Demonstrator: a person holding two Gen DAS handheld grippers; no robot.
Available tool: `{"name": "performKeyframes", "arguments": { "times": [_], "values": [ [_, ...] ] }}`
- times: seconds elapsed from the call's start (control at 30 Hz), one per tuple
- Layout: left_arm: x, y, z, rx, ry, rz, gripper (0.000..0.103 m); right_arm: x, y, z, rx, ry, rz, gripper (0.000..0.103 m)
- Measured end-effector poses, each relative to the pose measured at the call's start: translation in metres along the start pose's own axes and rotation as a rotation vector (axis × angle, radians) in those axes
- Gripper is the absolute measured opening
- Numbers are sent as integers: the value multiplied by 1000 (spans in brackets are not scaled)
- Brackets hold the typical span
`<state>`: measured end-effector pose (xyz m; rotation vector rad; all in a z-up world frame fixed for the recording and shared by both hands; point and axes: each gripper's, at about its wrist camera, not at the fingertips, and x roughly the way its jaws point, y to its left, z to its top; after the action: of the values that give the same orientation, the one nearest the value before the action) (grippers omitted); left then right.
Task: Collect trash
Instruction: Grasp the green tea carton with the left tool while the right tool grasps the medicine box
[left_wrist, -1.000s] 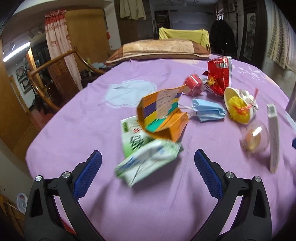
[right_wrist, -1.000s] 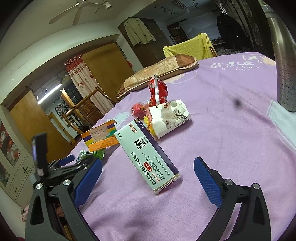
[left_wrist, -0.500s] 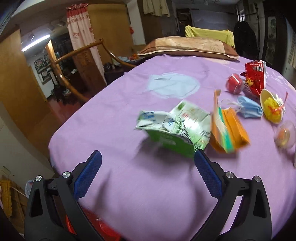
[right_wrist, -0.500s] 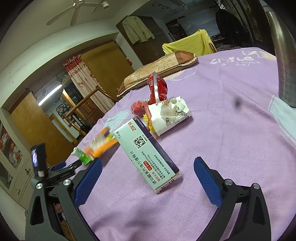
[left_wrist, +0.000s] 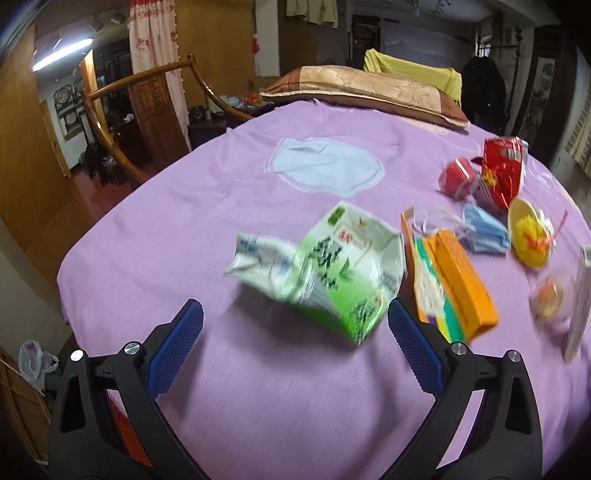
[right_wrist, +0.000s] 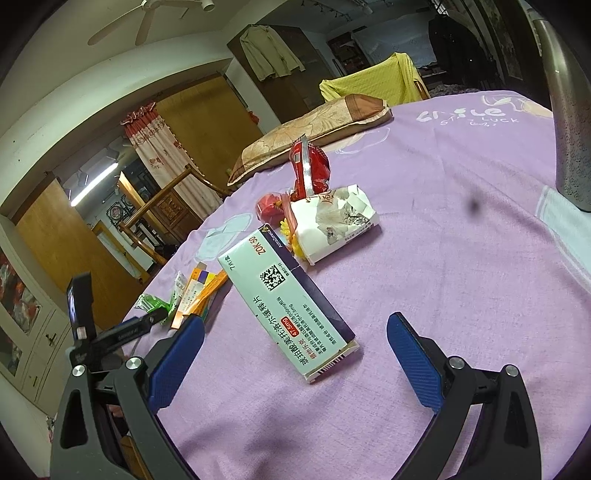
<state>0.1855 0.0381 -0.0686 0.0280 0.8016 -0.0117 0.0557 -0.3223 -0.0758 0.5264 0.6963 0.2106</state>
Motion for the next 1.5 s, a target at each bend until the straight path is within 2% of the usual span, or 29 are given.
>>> {"name": "performKeyframes", "arguments": {
  "times": [0.17, 0.3, 0.4, 0.47, 0.73, 0.83, 0.93, 1.07, 1.17, 1.27, 1.33, 1.4, 1.43, 1.47, 1.5],
  "values": [
    [3, -21, 18, 60, -3, 30, 96, 2, -1, 0, 4, 8, 10, 97],
    [13, -32, 33, 70, 7, 52, 96, 2, -2, 0, 9, 9, 15, 97],
    [26, -39, 39, 89, 6, 130, 96, 3, -2, 1, 12, 11, 17, 97],
    [34, -37, 37, 89, 19, 147, 97, 3, -2, 1, 12, 14, 19, 97],
    [29, -24, 29, 147, -16, 102, 97, 6, -2, 1, 11, 24, 17, 97],
    [28, -21, 29, 137, -20, 78, 97, 9, -1, 1, 6, 36, 5, 97],
    [29, -25, 27, 137, -17, 104, 97, 14, 1, 1, -3, 62, -13, 97],
    [32, -43, 24, 229, -19, 175, 97, 21, 3, 0, -14, 97, -46, 97],
    [31, -43, 23, 226, -20, 175, 97, 26, 6, -1, -30, 120, -82, 97],
    [33, -39, 24, 211, -7, 152, 97, 40, 20, 3, -114, 164, -136, 97],
    [34, -36, 25, 205, 2, 142, 97, 47, 32, 6, -180, 156, -197, 97],
    [34, -35, 24, 211, 0, 136, 97, 53, 40, 9, -214, 159, -176, 97],
    [34, -34, 24, 208, 0, 133, 97, 54, 41, 10, -214, 162, -168, 96],
    [33, -32, 24, 200, -3, 126, 97, 55, 41, 10, -212, 165, -153, 81],
    [32, -31, 25, 192, -5, 118, 97, 54, 41, 11, -209, 163, -129, 72]
  ]
}}
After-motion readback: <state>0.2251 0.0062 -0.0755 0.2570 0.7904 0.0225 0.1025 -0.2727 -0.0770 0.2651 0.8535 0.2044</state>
